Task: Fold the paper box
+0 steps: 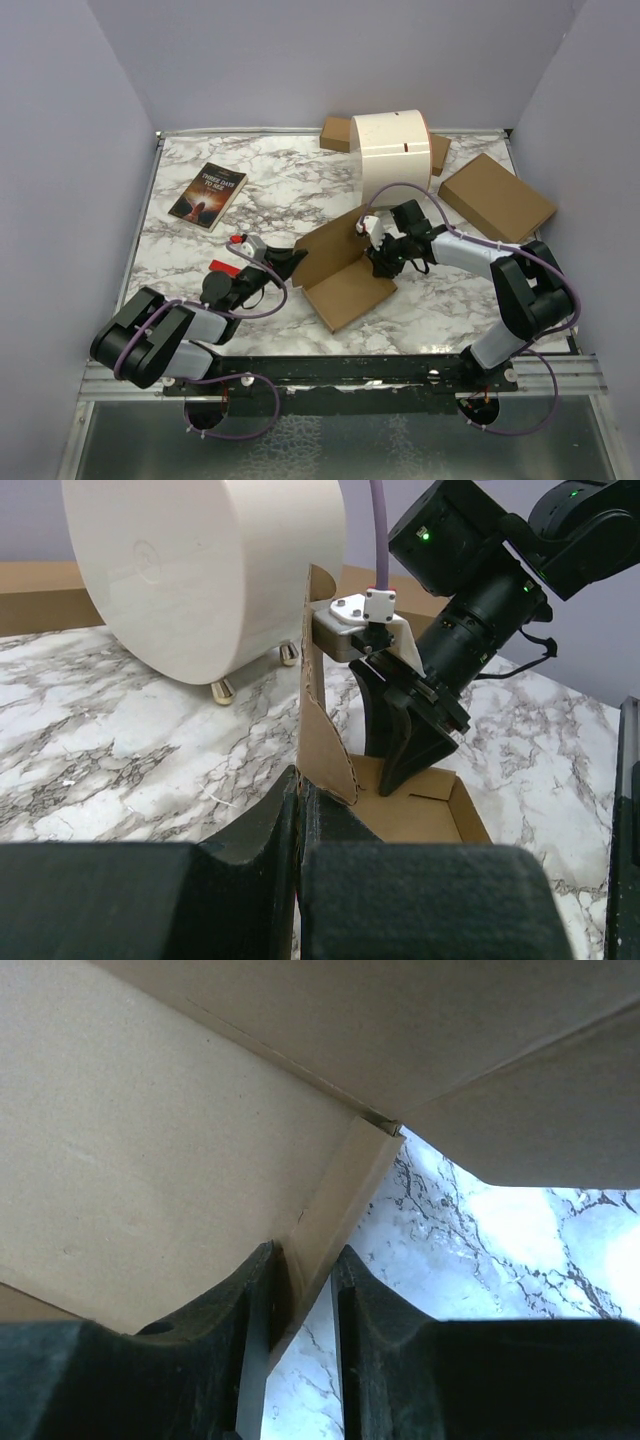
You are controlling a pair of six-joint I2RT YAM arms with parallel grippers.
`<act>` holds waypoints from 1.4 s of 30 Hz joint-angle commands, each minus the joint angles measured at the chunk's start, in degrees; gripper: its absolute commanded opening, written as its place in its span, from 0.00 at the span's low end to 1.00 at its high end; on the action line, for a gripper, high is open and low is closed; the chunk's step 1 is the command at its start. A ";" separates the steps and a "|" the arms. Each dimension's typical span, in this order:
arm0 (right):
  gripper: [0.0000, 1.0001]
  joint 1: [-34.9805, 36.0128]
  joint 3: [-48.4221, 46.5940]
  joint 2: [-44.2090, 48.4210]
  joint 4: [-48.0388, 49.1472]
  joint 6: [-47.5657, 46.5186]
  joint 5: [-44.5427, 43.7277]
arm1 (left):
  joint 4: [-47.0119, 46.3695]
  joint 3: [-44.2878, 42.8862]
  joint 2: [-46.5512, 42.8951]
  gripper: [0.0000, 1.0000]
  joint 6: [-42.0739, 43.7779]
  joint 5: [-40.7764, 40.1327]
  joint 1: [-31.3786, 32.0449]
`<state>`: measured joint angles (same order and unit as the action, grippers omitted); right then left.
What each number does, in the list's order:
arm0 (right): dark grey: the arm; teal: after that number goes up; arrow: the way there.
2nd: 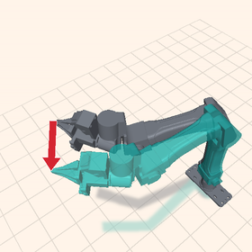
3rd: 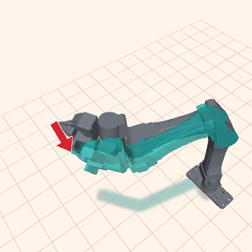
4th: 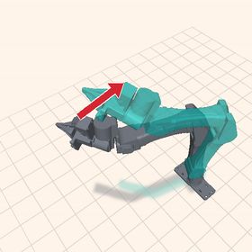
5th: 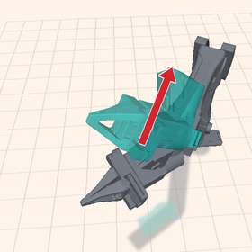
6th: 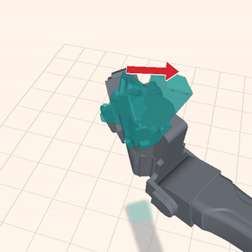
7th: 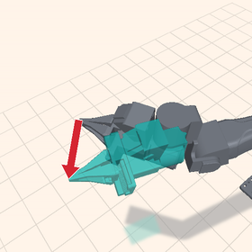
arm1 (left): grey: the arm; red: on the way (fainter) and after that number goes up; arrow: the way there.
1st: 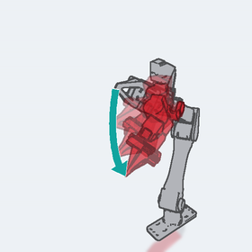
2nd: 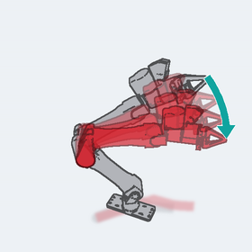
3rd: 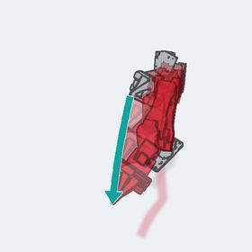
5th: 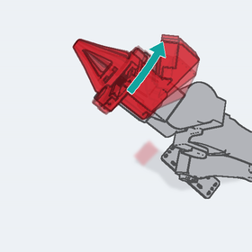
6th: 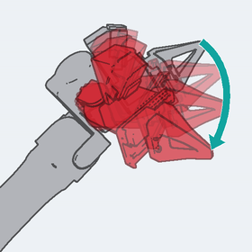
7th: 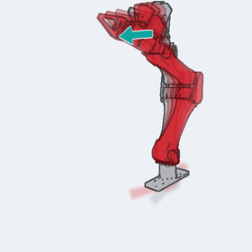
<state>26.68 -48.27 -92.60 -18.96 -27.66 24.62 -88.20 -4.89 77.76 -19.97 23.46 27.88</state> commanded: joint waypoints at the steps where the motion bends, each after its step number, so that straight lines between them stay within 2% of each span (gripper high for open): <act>1: 0.22 0.22 0.86 -0.65 -1.49 -0.76 -4.18 | -13.75 0.56 -2.01 0.00 0.94 -1.88 0.24; 5: 0.03 0.22 0.96 -0.55 -0.33 -0.56 -7.89 | -13.75 0.76 -2.64 0.00 0.78 -2.02 0.32; 7: 0.01 0.22 1.10 -0.33 0.51 -0.51 -10.42 | -13.74 0.78 -3.02 0.00 0.61 -2.11 0.46; 12: 0.01 0.18 0.83 0.14 1.08 0.01 -11.79 | -13.66 0.59 -3.42 0.00 0.09 -2.63 1.08; 16: 0.17 0.22 0.43 -0.12 0.60 0.43 -10.04 | -13.66 0.58 -2.59 0.00 -0.14 -2.56 1.62; 23: 0.31 0.17 0.17 -0.04 1.76 2.17 -7.72 | -13.75 0.37 -0.61 0.00 0.42 -3.01 2.85; 29: 0.28 0.22 0.28 -0.72 3.64 4.98 -8.53 | -13.74 0.05 0.04 0.00 0.80 -3.39 3.57; 31: 0.18 0.22 0.43 -0.73 4.19 5.15 -9.04 | -13.75 0.05 0.13 0.00 0.95 -3.51 3.74; 33: 0.04 0.22 0.76 -0.57 5.00 5.15 -10.20 | -13.75 -0.03 0.28 0.00 1.07 -3.55 3.84; 34: 0.01 0.22 0.88 -0.55 5.36 4.97 -11.16 | -13.75 -0.04 0.28 0.00 1.18 -3.64 3.85; 38: 0.01 0.29 1.39 -0.50 6.52 4.07 -15.09 | -13.75 -0.10 0.34 0.00 1.29 -3.76 4.00; 40: 0.01 0.22 1.27 -0.49 5.84 3.96 -14.30 | -13.75 -0.21 0.39 0.00 1.38 -3.80 4.04; 42: 0.10 0.24 0.77 -0.36 4.81 4.01 -12.40 | -13.75 -0.30 0.44 0.00 1.43 -3.85 4.03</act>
<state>27.11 -48.01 -92.49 -13.76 -22.13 14.59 -88.20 -4.36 77.95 -19.53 20.18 31.64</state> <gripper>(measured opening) 0.042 0.018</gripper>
